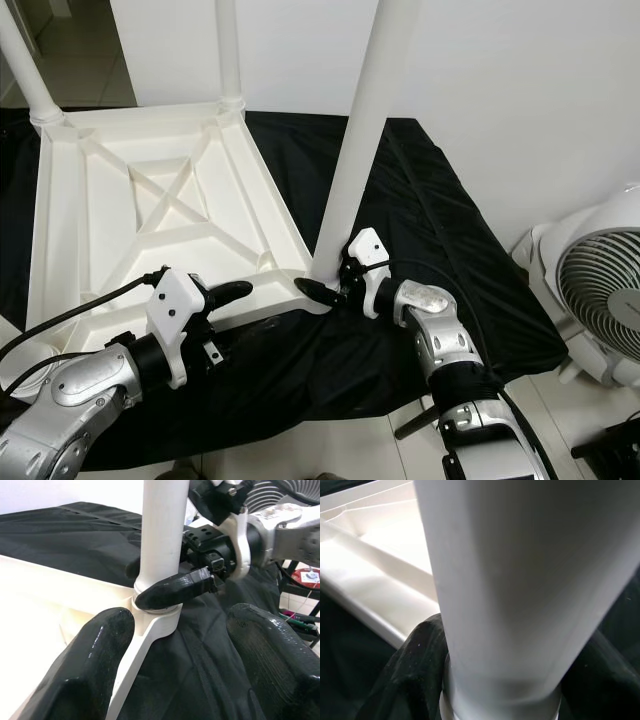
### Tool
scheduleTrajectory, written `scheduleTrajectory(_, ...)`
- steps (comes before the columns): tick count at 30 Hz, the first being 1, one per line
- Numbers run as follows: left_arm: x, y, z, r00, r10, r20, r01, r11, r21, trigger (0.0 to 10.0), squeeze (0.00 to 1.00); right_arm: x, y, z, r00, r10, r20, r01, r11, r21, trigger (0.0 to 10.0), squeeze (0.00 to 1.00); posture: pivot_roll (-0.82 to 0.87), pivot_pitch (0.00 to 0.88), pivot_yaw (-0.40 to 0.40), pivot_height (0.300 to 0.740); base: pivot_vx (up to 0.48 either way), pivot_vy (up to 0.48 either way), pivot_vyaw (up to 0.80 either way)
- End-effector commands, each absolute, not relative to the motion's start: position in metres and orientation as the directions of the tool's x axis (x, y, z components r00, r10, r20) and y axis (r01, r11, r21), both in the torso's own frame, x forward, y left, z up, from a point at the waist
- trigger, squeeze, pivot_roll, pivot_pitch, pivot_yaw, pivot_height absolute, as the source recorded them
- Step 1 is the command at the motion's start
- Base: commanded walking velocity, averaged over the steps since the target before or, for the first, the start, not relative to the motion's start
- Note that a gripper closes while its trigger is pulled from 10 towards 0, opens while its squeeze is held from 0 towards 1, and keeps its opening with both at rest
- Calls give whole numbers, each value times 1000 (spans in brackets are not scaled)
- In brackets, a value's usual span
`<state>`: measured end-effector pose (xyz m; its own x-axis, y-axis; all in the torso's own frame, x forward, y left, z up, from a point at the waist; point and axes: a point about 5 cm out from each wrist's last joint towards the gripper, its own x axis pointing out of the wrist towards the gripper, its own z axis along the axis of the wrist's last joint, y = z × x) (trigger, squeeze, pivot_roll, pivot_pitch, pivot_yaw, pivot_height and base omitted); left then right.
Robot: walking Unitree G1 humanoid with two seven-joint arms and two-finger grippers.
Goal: Building children table
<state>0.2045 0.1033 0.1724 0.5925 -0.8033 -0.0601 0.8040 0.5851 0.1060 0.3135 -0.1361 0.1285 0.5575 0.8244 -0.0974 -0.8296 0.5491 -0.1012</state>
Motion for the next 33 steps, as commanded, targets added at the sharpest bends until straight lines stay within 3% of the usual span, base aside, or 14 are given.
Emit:
scheduleTrajectory(1, 203, 102, 171, 615, -786, -63, 788, 608, 99, 10000, 0, 310, -135, 125, 636, 767, -91, -772, 632, -69, 0, 0, 164, 47, -97, 740, 0, 0, 0)
scheduleTrajectory(2, 203, 102, 171, 615, -786, -63, 788, 608, 99, 10000, 0, 310, -135, 125, 636, 767, -91, -772, 632, -69, 0, 0, 164, 47, -97, 740, 0, 0, 0)
scheduleTrajectory(5, 203, 102, 171, 615, -786, -63, 787, 609, 99, 10000, 0, 307, -133, 127, 758, 650, -61, -652, 756, -58, 0, 0, 161, 46, -99, 740, 0, 0, 0)
scheduleTrajectory(9, 203, 102, 171, 615, -786, -63, 788, 609, 96, 10000, 0, 304, -129, 128, 785, 618, -49, -619, 784, -36, 0, 0, 160, 44, -98, 740, 0, 0, 0)
scheduleTrajectory(12, 202, 101, 170, 607, -792, -64, 794, 601, 93, 10000, 0, 293, -114, 125, 852, 521, -50, -520, 853, 36, 0, 0, 170, 39, -106, 740, 0, 0, 0)
scheduleTrajectory(22, 199, 100, 169, 610, -789, -67, 792, 605, 84, 10000, 0, 280, -93, 129, 896, 440, -58, -437, 898, 54, 0, 0, 176, 38, -110, 740, 0, 0, 0)
scheduleTrajectory(23, 198, 100, 169, 609, -790, -69, 793, 604, 83, 10000, 0, 281, -96, 130, 905, 420, -61, -418, 907, 47, 9490, 0, 175, 37, -112, 740, 0, 0, 0)
scheduleTrajectory(28, 198, 100, 168, 608, -791, -72, 794, 603, 84, 10000, 0, 283, -102, 132, 916, 395, -70, -393, 919, 40, 10000, 0, 176, 30, -116, 740, 0, 0, 0)
scheduleTrajectory(29, 199, 100, 168, 608, -790, -72, 793, 603, 87, 10000, 0, 283, -105, 135, 916, 397, -63, -396, 918, 34, 10000, 1000, 177, 29, -117, 740, 0, 0, 0)
scheduleTrajectory(33, 199, 100, 168, 609, -790, -71, 793, 603, 89, 10000, 0, 284, -108, 138, 912, 407, -51, -405, 913, 38, 10000, 1000, 177, 23, -118, 740, 0, 0, 0)
